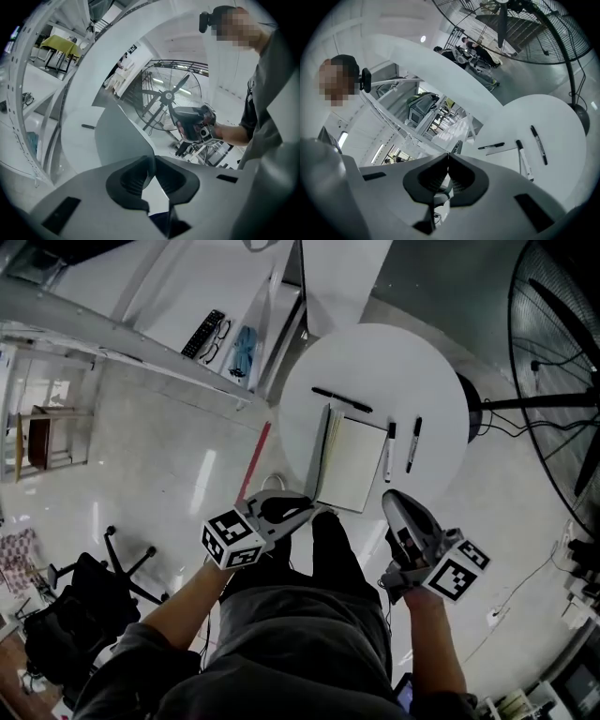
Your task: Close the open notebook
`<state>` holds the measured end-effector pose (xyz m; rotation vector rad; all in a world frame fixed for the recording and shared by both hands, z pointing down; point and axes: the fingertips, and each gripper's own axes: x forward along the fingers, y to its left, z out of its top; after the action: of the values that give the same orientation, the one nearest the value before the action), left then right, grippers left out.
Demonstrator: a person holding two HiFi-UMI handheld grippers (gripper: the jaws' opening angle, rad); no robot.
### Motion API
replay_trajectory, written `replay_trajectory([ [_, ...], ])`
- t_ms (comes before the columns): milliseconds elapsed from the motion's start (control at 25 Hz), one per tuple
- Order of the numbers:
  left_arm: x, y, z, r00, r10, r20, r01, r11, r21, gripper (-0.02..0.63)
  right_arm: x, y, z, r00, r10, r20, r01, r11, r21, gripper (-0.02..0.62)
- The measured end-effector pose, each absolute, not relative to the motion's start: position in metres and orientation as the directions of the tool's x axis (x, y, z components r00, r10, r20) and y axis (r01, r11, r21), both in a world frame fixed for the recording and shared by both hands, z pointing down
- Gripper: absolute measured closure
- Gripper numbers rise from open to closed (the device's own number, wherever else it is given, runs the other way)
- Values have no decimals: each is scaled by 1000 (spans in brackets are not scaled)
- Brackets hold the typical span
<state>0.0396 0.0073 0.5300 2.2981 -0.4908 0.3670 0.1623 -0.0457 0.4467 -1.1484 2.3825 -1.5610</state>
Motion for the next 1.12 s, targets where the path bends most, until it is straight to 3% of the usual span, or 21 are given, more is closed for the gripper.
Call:
replay_trajectory([
  [1120, 160, 21, 599, 868, 24, 496, -351, -677, 647, 540, 294, -3, 492, -565, -741, 362, -551, 12, -834, 574],
])
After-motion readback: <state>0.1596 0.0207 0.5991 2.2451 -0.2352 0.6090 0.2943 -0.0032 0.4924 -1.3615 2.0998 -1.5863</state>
